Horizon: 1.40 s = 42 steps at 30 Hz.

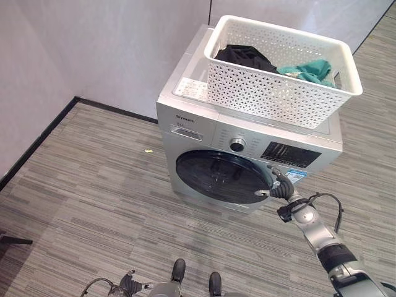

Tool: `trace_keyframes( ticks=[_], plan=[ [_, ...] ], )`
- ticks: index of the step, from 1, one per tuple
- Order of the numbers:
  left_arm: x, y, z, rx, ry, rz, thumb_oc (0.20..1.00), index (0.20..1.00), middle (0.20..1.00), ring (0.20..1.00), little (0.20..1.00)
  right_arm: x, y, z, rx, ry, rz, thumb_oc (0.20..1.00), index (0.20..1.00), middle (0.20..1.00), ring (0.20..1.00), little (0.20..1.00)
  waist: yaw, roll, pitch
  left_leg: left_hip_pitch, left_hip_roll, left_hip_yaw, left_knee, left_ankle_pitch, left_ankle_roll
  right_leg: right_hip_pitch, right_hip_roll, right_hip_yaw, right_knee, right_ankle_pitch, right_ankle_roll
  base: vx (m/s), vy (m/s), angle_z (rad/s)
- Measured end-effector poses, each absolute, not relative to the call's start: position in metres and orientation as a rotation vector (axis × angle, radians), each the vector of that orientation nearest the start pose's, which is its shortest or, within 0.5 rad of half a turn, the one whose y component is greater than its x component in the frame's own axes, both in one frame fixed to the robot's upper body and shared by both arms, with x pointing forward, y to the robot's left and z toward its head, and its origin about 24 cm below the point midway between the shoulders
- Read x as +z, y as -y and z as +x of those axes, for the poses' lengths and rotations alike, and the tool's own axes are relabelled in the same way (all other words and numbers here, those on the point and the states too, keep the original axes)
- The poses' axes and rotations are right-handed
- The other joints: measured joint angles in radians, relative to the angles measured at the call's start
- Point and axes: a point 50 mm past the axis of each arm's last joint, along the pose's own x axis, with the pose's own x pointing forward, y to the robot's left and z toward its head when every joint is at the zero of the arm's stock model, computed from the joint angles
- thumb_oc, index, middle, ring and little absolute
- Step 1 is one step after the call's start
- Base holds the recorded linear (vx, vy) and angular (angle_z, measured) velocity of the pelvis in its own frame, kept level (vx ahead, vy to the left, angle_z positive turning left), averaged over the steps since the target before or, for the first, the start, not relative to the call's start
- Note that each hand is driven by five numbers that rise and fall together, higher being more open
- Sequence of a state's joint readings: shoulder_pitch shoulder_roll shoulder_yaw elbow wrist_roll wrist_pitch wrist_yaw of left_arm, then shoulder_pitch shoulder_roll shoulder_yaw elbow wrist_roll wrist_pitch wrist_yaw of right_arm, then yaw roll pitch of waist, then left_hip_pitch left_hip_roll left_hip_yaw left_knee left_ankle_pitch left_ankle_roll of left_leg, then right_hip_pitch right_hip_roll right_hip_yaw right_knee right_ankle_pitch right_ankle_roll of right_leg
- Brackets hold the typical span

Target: Grab the laundry basket,head to the washer,open it,put in the laundry and shut it.

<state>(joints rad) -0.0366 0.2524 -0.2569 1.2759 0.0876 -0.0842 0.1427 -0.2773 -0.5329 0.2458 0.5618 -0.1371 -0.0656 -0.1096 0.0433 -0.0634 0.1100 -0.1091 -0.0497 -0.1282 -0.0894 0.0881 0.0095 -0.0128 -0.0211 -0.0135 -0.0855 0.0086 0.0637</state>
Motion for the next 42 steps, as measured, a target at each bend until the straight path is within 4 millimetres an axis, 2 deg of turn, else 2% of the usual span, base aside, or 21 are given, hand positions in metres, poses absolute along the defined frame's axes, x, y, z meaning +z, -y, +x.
trace_keyframes(
  ticks=[5,8,9,13,19,21,30,39,42],
  plan=[
    [-0.156,-0.229,0.110,-0.046,-1.103,0.551,1.000,1.000,1.000,1.000,1.000,0.005,0.261,0.293,-0.026,-0.295,-0.812,1.000,1.000,1.000,1.000,1.000,-0.004,0.009,0.001,-0.037,0.004,0.003,0.000,0.005,-0.011,-0.039,0.003,0.002,0.000,0.004,-0.001,-0.03,0.004,-0.02],
    [-0.155,-0.224,0.116,-0.076,-1.071,0.569,1.000,1.000,1.000,1.000,1.000,0.016,0.261,0.306,-0.034,-0.273,-0.884,1.000,1.000,1.000,1.000,1.000,-0.001,0.029,0.011,-0.069,0.004,0.003,0.000,0.018,-0.001,-0.070,0.004,0.001,0.000,0.016,-0.002,0.00,0.000,0.00],
    [-0.155,-0.222,0.118,-0.082,-1.062,0.570,1.000,1.000,1.000,1.000,1.000,0.022,0.264,0.316,-0.048,-0.275,-0.929,1.000,1.000,1.000,1.000,1.000,0.004,0.040,0.020,-0.075,0.003,0.002,0.000,0.019,-0.001,-0.075,0.003,0.001,0.000,0.015,-0.001,0.00,0.000,0.00],
    [-0.153,-0.218,0.125,-0.085,-1.036,0.563,1.000,1.000,1.000,1.000,1.000,0.056,0.265,0.337,-0.083,-0.177,-0.992,1.000,1.000,1.000,1.000,1.000,0.014,0.064,0.048,-0.105,0.003,0.002,0.000,0.025,-0.003,-0.106,0.003,0.002,0.000,0.021,-0.002,0.00,0.000,0.00],
    [-0.152,-0.215,0.132,-0.078,-1.014,0.557,1.000,1.000,1.000,1.000,1.000,0.072,0.265,0.346,-0.098,-0.125,-1.039,1.000,1.000,1.000,1.000,1.000,0.029,0.063,0.082,-0.125,0.005,0.000,0.001,0.025,-0.004,-0.124,0.007,0.001,0.000,0.017,0.002,0.04,-0.013,0.00],
    [-0.146,-0.214,0.146,-0.082,-0.959,0.586,1.000,1.000,1.000,1.000,1.000,0.088,0.258,0.356,-0.105,-0.071,-1.065,1.000,1.000,1.000,1.000,1.000,0.026,0.065,0.121,-0.153,0.006,0.001,0.001,0.030,-0.010,-0.155,0.008,0.001,0.000,0.023,-0.004,0.01,-0.039,-0.02],
    [-0.140,-0.205,0.164,-0.104,-0.889,0.607,1.000,1.000,1.000,1.000,1.000,0.089,0.265,0.368,-0.144,-0.140,-1.123,1.000,1.000,1.000,1.000,1.000,0.037,0.067,0.166,-0.202,0.007,-0.026,0.001,0.040,-0.016,-0.194,0.012,-0.022,0.000,0.026,-0.006,0.03,-0.016,0.08],
    [-0.141,-0.205,0.163,-0.086,-0.902,0.582,1.000,1.000,1.000,1.000,1.000,0.069,0.260,0.367,-0.140,-0.242,-1.060,1.000,1.000,1.000,1.000,1.000,0.044,0.072,0.166,-0.189,0.013,-0.037,0.001,0.046,-0.025,-0.177,0.020,-0.028,0.000,0.025,-0.008,0.03,-0.005,0.02],
    [-0.141,-0.204,0.163,-0.091,-0.902,0.585,1.000,1.000,1.000,1.000,1.000,0.059,0.253,0.363,-0.122,-0.248,-1.041,1.000,1.000,1.000,1.000,1.000,0.047,0.078,0.162,-0.186,0.017,-0.039,0.001,0.049,-0.030,-0.174,0.023,-0.030,0.000,0.028,-0.013,0.00,0.000,0.00]
  ],
)
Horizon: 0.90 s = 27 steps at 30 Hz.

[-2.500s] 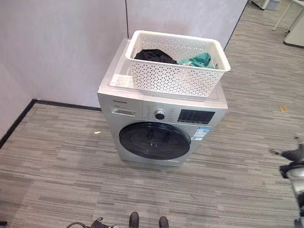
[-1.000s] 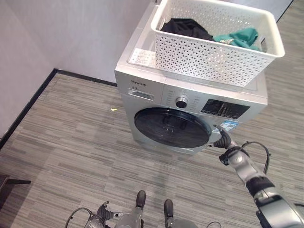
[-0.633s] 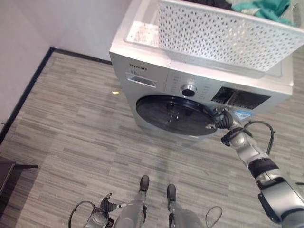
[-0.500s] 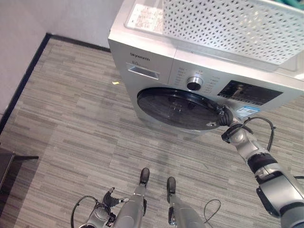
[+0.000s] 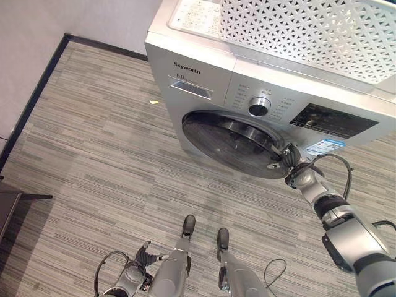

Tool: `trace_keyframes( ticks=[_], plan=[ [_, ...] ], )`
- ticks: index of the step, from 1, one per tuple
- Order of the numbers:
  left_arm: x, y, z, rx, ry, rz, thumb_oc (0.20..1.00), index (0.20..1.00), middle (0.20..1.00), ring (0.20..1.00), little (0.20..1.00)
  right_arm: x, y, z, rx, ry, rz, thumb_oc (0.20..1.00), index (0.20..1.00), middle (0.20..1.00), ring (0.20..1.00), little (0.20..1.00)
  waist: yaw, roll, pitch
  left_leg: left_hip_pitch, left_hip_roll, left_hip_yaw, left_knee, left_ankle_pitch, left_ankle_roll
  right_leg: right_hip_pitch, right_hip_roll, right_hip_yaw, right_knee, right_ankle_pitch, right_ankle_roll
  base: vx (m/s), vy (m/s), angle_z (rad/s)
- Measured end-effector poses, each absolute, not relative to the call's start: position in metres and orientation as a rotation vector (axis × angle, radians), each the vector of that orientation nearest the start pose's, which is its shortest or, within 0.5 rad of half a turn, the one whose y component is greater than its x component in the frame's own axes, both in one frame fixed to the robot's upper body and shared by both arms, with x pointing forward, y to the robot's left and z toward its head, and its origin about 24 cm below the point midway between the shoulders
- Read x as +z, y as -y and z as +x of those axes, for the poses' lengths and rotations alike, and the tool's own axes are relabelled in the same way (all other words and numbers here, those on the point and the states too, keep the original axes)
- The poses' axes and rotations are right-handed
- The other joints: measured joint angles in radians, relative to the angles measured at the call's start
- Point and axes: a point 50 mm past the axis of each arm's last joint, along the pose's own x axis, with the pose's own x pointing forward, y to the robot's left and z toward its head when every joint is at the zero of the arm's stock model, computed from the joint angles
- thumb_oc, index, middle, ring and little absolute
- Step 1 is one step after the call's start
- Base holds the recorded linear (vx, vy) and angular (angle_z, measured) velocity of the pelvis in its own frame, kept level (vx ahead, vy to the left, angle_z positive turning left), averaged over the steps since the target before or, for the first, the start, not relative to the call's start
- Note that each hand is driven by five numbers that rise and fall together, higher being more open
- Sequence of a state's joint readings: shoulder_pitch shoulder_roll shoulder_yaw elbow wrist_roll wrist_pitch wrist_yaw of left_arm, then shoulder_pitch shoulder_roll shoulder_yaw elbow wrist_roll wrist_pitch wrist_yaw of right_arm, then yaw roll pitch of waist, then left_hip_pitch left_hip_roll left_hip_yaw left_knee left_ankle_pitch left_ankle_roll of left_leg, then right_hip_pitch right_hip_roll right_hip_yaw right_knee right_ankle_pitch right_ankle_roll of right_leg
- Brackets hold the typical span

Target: Grab the laundry basket,head to the washer,open it,put in the laundry and shut it.

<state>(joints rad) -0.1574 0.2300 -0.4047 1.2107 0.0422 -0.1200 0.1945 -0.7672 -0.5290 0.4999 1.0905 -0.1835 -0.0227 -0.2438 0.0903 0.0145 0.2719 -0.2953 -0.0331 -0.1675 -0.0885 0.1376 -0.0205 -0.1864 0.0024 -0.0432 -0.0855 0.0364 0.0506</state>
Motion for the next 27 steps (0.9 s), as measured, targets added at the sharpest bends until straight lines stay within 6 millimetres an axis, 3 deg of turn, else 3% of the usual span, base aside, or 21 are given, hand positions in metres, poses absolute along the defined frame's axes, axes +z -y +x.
trace_keyframes(
  ticks=[8,14,18,20,21,24,27],
  plan=[
    [-0.144,-0.205,0.158,-0.081,-0.926,0.581,1.000,1.000,1.000,1.000,1.000,0.012,0.221,0.336,0.057,-0.279,-1.025,1.000,1.000,1.000,1.000,1.000,-0.010,0.010,-0.029,0.028,0.009,-0.019,0.000,0.007,-0.010,0.035,0.011,-0.024,0.000,-0.001,-0.006,0.00,-0.016,0.06],
    [-0.153,-0.217,0.127,0.030,-1.015,0.519,1.000,1.000,1.000,1.000,1.000,-0.042,0.175,0.294,0.361,-0.378,-0.996,1.000,1.000,1.000,1.000,1.000,-0.009,0.034,-0.101,0.050,0.021,-0.070,0.000,0.010,-0.033,0.074,0.030,-0.074,-0.001,-0.008,-0.038,0.01,-0.023,0.22],
    [-0.156,-0.226,0.111,0.108,-1.064,0.464,1.000,1.000,1.000,1.000,1.000,-0.061,0.144,0.276,0.520,-0.401,-0.990,1.000,1.000,1.000,1.000,1.000,0.038,0.062,-0.124,0.051,0.023,-0.102,-0.004,0.004,-0.041,0.093,0.042,-0.107,0.000,-0.009,-0.056,0.02,-0.004,0.22],
    [-0.154,-0.236,0.108,0.192,-1.074,0.428,1.000,1.000,1.000,1.000,1.000,-0.066,0.129,0.268,0.577,-0.402,-0.958,1.000,1.000,1.000,1.000,1.000,0.054,0.065,-0.134,0.063,0.024,-0.119,0.000,-0.023,-0.061,0.108,0.035,-0.146,-0.001,-0.017,-0.071,0.02,-0.006,0.59],
    [-0.152,-0.242,0.107,0.215,-1.069,0.430,1.000,1.000,1.000,1.000,1.000,-0.066,0.114,0.266,0.624,-0.371,-0.932,1.000,1.000,1.000,1.000,1.000,0.082,0.072,-0.140,0.064,0.022,-0.123,0.008,-0.025,-0.062,0.118,0.029,-0.165,0.000,-0.017,-0.075,0.02,0.003,0.49],
    [-0.144,-0.255,0.110,0.273,-1.001,0.428,1.000,1.000,1.000,1.000,1.000,-0.065,0.093,0.260,0.700,-0.338,-0.896,1.000,1.000,1.000,1.000,1.000,0.120,0.081,-0.156,0.069,0.017,-0.128,0.038,-0.001,-0.054,0.153,0.033,-0.192,0.000,-0.037,-0.062,-0.01,0.006,0.34],
    [-0.122,-0.268,0.130,0.286,-0.844,0.444,1.000,1.000,1.000,1.000,1.000,-0.059,0.077,0.261,0.723,-0.291,-0.835,1.000,1.000,1.000,1.000,1.000,0.147,0.057,-0.175,0.071,0.006,-0.154,0.024,0.016,-0.047,0.157,0.026,-0.212,0.000,-0.044,-0.059,-0.04,0.016,0.32]
  ],
)
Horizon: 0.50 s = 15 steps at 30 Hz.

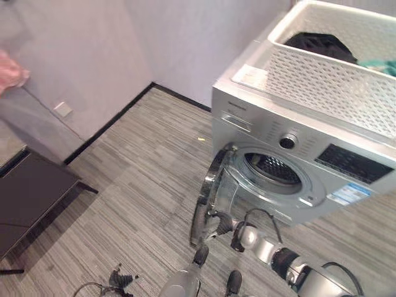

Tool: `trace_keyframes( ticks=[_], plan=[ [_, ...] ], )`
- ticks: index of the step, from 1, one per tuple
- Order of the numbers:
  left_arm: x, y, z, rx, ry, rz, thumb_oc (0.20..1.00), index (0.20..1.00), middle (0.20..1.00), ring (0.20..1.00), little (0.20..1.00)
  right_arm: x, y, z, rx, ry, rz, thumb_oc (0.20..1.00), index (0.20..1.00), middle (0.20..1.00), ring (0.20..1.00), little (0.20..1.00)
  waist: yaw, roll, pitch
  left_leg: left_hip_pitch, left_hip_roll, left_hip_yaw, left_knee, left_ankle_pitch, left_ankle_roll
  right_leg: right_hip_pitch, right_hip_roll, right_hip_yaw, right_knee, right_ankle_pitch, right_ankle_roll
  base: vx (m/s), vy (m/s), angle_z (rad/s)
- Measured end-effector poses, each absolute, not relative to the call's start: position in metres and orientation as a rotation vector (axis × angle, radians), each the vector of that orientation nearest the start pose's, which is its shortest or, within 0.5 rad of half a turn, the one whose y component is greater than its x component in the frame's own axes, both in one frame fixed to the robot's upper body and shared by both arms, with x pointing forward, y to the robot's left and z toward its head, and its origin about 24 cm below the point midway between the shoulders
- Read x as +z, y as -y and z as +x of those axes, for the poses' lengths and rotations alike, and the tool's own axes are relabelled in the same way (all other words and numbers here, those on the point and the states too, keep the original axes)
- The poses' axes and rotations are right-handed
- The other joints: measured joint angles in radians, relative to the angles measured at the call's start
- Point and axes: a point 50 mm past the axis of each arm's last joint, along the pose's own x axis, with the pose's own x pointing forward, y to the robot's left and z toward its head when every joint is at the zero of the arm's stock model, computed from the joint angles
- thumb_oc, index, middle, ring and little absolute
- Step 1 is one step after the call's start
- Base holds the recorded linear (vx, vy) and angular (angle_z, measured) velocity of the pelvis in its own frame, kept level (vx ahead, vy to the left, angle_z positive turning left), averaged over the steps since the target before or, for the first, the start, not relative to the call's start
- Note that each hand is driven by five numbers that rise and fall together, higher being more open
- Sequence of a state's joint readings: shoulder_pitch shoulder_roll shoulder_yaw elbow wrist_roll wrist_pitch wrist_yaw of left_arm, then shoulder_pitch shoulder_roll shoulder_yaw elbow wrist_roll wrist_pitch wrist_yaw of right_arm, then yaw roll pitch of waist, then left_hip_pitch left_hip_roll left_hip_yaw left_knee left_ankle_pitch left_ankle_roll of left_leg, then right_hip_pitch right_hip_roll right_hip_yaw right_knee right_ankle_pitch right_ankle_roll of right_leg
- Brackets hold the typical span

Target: Grab the laundry basket,head to the washer,open it,put in the laundry and shut it.

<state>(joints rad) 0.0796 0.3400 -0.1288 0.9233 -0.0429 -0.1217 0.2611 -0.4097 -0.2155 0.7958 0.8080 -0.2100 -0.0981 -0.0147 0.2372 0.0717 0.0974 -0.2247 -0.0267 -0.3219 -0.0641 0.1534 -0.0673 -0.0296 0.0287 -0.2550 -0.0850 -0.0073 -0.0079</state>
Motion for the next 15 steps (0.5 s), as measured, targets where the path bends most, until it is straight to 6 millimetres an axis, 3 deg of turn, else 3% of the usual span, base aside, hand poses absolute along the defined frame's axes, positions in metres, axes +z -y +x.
trace_keyframes(
  ticks=[4,5,10,15],
  plan=[
    [-0.091,-0.277,0.153,0.322,-0.645,0.444,1.000,1.000,1.000,1.000,1.000,-0.063,0.086,0.257,0.695,-0.318,-0.807,1.000,1.000,1.000,1.000,1.000,0.013,-0.014,-0.007,0.035,-0.008,-0.001,-0.023,0.003,-0.001,0.024,-0.013,0.000,0.002,-0.015,0.019,-0.02,0.014,0.03],
    [-0.071,-0.283,0.168,0.352,-0.541,0.437,1.000,1.000,1.000,1.000,1.000,-0.068,0.100,0.254,0.649,-0.357,-0.790,1.000,1.000,1.000,1.000,1.000,0.012,-0.023,-0.010,0.045,-0.012,0.001,-0.023,-0.005,-0.001,0.033,-0.017,0.002,0.002,-0.017,0.021,-0.02,0.027,-0.05],
    [-0.025,-0.292,0.196,0.390,-0.316,0.446,1.000,1.000,1.000,1.000,1.000,-0.092,0.149,0.230,0.509,-0.526,-0.749,1.000,1.000,1.000,1.000,1.000,-0.010,-0.055,-0.025,0.054,-0.016,0.008,-0.023,-0.006,0.010,0.038,-0.024,0.008,0.004,-0.025,0.030,-0.01,0.021,-0.04],
    [-0.025,-0.283,0.210,0.300,-0.321,0.453,1.000,1.000,1.000,1.000,1.000,-0.115,0.189,0.203,0.382,-0.724,-0.762,1.000,1.000,1.000,1.000,1.000,-0.062,-0.067,-0.025,0.067,-0.016,0.036,-0.024,-0.012,0.018,0.043,-0.027,0.035,0.001,-0.024,0.034,-0.04,0.045,-0.16]
  ],
)
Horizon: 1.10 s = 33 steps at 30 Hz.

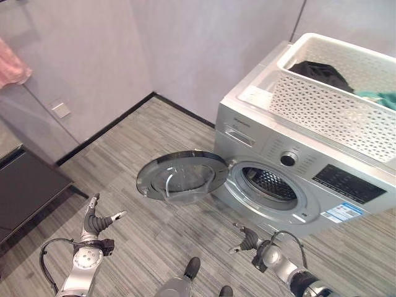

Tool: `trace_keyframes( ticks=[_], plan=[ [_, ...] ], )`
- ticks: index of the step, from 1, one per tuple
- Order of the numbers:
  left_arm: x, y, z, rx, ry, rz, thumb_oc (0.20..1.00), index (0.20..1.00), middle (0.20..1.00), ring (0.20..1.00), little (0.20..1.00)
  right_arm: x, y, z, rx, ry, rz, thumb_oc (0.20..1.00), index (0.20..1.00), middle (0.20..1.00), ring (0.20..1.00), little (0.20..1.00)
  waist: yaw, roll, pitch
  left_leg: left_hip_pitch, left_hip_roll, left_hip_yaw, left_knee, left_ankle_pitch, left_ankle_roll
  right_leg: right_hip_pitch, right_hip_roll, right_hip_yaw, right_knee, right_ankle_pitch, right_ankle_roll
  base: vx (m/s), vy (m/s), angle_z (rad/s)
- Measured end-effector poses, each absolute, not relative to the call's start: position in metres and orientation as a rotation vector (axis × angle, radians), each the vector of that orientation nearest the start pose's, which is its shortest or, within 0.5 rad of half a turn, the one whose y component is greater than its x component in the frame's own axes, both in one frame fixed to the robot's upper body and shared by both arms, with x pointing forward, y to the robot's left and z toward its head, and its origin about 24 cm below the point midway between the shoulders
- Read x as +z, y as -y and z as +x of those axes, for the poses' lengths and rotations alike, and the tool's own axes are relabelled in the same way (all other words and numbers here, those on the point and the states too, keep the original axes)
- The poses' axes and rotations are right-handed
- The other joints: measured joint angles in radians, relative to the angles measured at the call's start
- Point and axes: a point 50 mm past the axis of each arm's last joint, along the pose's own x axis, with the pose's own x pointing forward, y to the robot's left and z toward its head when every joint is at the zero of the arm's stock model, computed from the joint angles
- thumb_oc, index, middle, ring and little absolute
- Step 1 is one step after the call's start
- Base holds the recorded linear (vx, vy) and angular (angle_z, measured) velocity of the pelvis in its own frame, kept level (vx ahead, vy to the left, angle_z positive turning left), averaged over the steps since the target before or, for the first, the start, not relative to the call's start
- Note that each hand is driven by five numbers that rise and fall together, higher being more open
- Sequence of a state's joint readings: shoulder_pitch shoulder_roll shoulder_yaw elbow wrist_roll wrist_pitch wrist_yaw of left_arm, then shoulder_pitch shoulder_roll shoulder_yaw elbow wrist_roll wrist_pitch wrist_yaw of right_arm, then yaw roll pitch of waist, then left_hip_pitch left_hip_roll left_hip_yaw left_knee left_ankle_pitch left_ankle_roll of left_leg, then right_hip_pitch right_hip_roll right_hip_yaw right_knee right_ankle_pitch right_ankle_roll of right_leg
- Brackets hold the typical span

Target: Grab the laundry basket,head to the washer,open it,put in the laundry and shut it.

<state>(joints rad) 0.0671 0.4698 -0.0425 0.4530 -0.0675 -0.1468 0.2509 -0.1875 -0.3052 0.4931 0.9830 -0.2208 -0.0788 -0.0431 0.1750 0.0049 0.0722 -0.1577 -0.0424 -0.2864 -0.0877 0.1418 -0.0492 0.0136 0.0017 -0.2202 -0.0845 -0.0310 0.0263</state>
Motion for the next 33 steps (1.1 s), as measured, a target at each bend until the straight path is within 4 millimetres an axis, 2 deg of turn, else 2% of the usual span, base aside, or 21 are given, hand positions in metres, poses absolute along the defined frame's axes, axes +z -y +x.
trace_keyframes(
  ticks=[3,6,8,10,12,13,14,15,17,19,21,22,23,24,26,28,33],
  plan=[
    [-0.041,-0.270,0.210,0.190,-0.393,0.493,1.000,1.000,1.000,1.000,1.000,-0.129,0.209,0.180,0.297,-0.851,-0.732,1.000,1.000,1.000,1.000,1.000,-0.032,0.000,0.002,0.000,0.003,0.032,0.000,-0.006,0.010,-0.015,-0.003,0.034,0.001,0.005,0.004,-0.02,0.071,-0.30],
    [-0.064,-0.268,0.203,0.123,-0.520,0.554,1.000,1.000,1.000,1.000,1.000,-0.137,0.224,0.161,0.234,-0.941,-0.705,1.000,1.000,1.000,1.000,1.000,-0.076,0.001,0.005,0.005,0.007,0.080,0.000,-0.015,0.022,-0.022,-0.006,0.080,-0.001,0.014,0.008,-0.01,0.059,-0.44],
    [-0.068,-0.267,0.205,0.108,-0.544,0.571,1.000,1.000,1.000,1.000,1.000,-0.140,0.232,0.150,0.204,-0.986,-0.691,1.000,1.000,1.000,1.000,1.000,-0.112,-0.003,0.008,0.012,0.007,0.088,-0.001,-0.016,0.024,-0.020,-0.008,0.087,-0.001,0.022,0.004,0.00,0.060,-0.22],
    [-0.080,-0.267,0.208,0.097,-0.616,0.585,1.000,1.000,1.000,1.000,1.000,-0.146,0.243,0.134,0.178,-1.078,-0.687,1.000,1.000,1.000,1.000,1.000,-0.115,-0.002,0.009,0.023,0.008,0.108,-0.001,-0.021,0.029,-0.014,-0.009,0.106,-0.001,0.021,0.005,-0.01,0.046,-0.22],
    [-0.086,-0.265,0.208,0.098,-0.654,0.573,1.000,1.000,1.000,1.000,1.000,-0.148,0.249,0.126,0.161,-1.109,-0.686,1.000,1.000,1.000,1.000,1.000,-0.141,0.001,0.013,0.020,0.008,0.111,-0.001,-0.022,0.029,-0.025,-0.010,0.110,-0.001,0.021,0.005,-0.05,0.098,-0.22],
    [-0.096,-0.266,0.203,0.109,-0.731,0.564,1.000,1.000,1.000,1.000,1.000,-0.148,0.255,0.123,0.102,-1.131,-0.637,1.000,1.000,1.000,1.000,1.000,-0.145,0.003,0.015,0.018,0.012,0.139,-0.001,-0.027,0.034,-0.038,-0.010,0.136,0.000,0.025,0.008,-0.12,0.133,-0.80],
    [-0.109,-0.272,0.189,0.126,-0.844,0.557,1.000,1.000,1.000,1.000,1.000,-0.145,0.261,0.126,0.029,-1.122,-0.575,1.000,1.000,1.000,1.000,1.000,-0.166,0.004,0.026,0.015,0.017,0.193,-0.001,-0.034,0.042,-0.062,-0.010,0.192,0.001,0.039,0.017,-0.12,0.118,-1.19],
    [-0.113,-0.278,0.183,0.143,-0.906,0.570,1.000,1.000,1.000,1.000,1.000,-0.142,0.264,0.131,0.006,-1.109,-0.557,1.000,1.000,1.000,1.000,1.000,-0.178,0.002,0.039,0.009,0.022,0.227,-0.001,-0.037,0.047,-0.084,-0.009,0.223,0.010,0.045,0.020,-0.09,0.079,-1.12],
    [-0.107,-0.286,0.192,0.154,-0.916,0.619,1.000,1.000,1.000,1.000,1.000,-0.141,0.272,0.126,-0.017,-1.122,-0.556,1.000,1.000,1.000,1.000,1.000,-0.212,-0.015,0.062,-0.014,0.023,0.244,-0.001,-0.037,0.048,-0.108,-0.010,0.241,0.008,0.062,0.021,-0.03,0.046,-0.39],
    [-0.097,-0.294,0.205,0.130,-0.891,0.714,1.000,1.000,1.000,1.000,1.000,-0.144,0.276,0.113,-0.029,-1.167,-0.553,1.000,1.000,1.000,1.000,1.000,-0.222,-0.046,0.081,-0.022,0.023,0.247,-0.001,-0.037,0.048,-0.119,-0.010,0.244,0.010,0.066,0.022,-0.01,0.036,-0.04],
    [-0.089,-0.307,0.210,0.154,-0.895,0.759,1.000,1.000,1.000,1.000,1.000,-0.146,0.278,0.102,-0.036,-1.197,-0.541,1.000,1.000,1.000,1.000,1.000,-0.230,-0.075,0.093,-0.022,0.024,0.251,-0.001,-0.042,0.045,-0.123,-0.009,0.249,0.010,0.066,0.022,0.01,0.002,-0.14],
    [-0.086,-0.319,0.205,0.164,-0.926,0.796,1.000,1.000,1.000,1.000,1.000,-0.146,0.281,0.098,-0.061,-1.213,-0.507,1.000,1.000,1.000,1.000,1.000,-0.240,-0.112,0.102,-0.022,0.029,0.269,-0.001,-0.048,0.045,-0.126,-0.006,0.266,0.010,0.067,0.023,0.03,-0.012,-0.23],
    [-0.085,-0.322,0.203,0.163,-0.933,0.813,1.000,1.000,1.000,1.000,1.000,-0.147,0.281,0.095,-0.063,-1.219,-0.502,1.000,1.000,1.000,1.000,1.000,-0.242,-0.121,0.102,-0.022,0.029,0.271,-0.001,-0.049,0.046,-0.126,-0.006,0.268,0.008,0.067,0.023,0.04,-0.017,-0.20],
    [-0.085,-0.322,0.203,0.163,-0.933,0.813,1.000,1.000,1.000,1.000,1.000,-0.147,0.281,0.095,-0.063,-1.219,-0.502,1.000,1.000,1.000,1.000,1.000,-0.242,-0.121,0.102,-0.022,0.029,0.271,-0.001,-0.049,0.046,-0.126,-0.006,0.268,0.008,0.067,0.023,0.02,-0.019,0.04],
    [-0.085,-0.328,0.197,0.167,-0.948,0.840,1.000,1.000,1.000,1.000,1.000,-0.150,0.283,0.080,-0.080,-1.271,-0.479,1.000,1.000,1.000,1.000,1.000,-0.234,-0.143,0.094,-0.016,0.029,0.262,-0.001,-0.049,0.048,-0.112,-0.006,0.260,0.001,0.067,0.023,0.02,-0.015,0.16],
    [-0.083,-0.332,0.196,0.160,-0.949,0.868,1.000,1.000,1.000,1.000,1.000,-0.150,0.280,0.084,-0.076,-1.257,-0.461,1.000,1.000,1.000,1.000,1.000,-0.229,-0.144,0.095,-0.008,0.029,0.243,-0.001,-0.049,0.049,-0.096,-0.004,0.240,0.001,0.066,0.025,0.03,-0.022,0.20],
    [-0.083,-0.337,0.191,0.157,-0.960,0.896,1.000,1.000,1.000,1.000,1.000,-0.148,0.278,0.098,-0.067,-1.221,-0.453,1.000,1.000,1.000,1.000,1.000,-0.206,-0.146,0.092,0.020,0.029,0.236,-0.001,-0.057,0.041,-0.065,-0.004,0.238,0.000,0.053,0.026,0.01,-0.020,0.06]
  ],
)
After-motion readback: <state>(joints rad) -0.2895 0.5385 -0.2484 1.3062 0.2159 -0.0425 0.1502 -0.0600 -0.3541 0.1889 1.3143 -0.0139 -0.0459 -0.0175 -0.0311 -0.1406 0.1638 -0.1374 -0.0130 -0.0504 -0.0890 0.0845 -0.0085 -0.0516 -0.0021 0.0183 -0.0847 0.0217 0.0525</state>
